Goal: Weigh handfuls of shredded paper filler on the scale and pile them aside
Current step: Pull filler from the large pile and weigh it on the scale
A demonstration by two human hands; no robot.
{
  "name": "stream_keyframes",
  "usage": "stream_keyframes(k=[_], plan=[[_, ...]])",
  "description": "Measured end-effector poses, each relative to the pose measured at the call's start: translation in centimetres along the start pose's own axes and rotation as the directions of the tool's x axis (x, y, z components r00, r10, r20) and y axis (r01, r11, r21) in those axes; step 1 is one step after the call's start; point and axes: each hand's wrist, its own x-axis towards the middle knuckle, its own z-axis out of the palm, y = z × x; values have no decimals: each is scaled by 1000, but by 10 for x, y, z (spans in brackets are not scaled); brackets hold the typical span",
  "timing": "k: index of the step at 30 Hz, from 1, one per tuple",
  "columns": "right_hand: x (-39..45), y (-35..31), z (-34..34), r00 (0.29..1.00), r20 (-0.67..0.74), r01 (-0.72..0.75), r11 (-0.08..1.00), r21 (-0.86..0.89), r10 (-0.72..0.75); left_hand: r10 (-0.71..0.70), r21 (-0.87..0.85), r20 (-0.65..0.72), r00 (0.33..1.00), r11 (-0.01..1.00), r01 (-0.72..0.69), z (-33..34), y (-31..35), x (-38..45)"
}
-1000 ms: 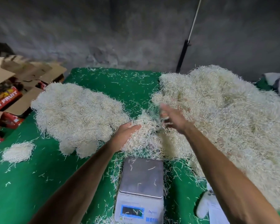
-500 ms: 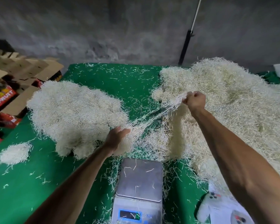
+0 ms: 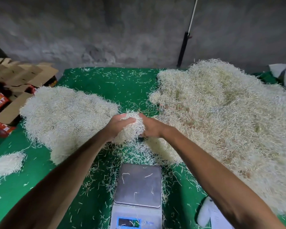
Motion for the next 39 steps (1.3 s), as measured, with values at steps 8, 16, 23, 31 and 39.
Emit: stream_keyframes(k=[8,16,23,31,39], plan=[[8,9,-35,999,-5,-25,784,620,36,-89,-67,-25,996,994,87,-25,-12,0],[20,34,-64,815,-199,106,197,975,545,20,-158,-62,998,987,-30,-16,-4,-14],[5,58,-88,814,-303,-348,834,428,496,-112,-135,-120,986,986,96,-22,-45,-26],[-26,5,-85,779,-599,-460,817,-347,184,-52,-223,-26,998,974,45,10,-36,-46],[-85,-24,1,964,-264,6,996,-94,-31,-213,-123,39,976,969,216,35,-24,-89]])
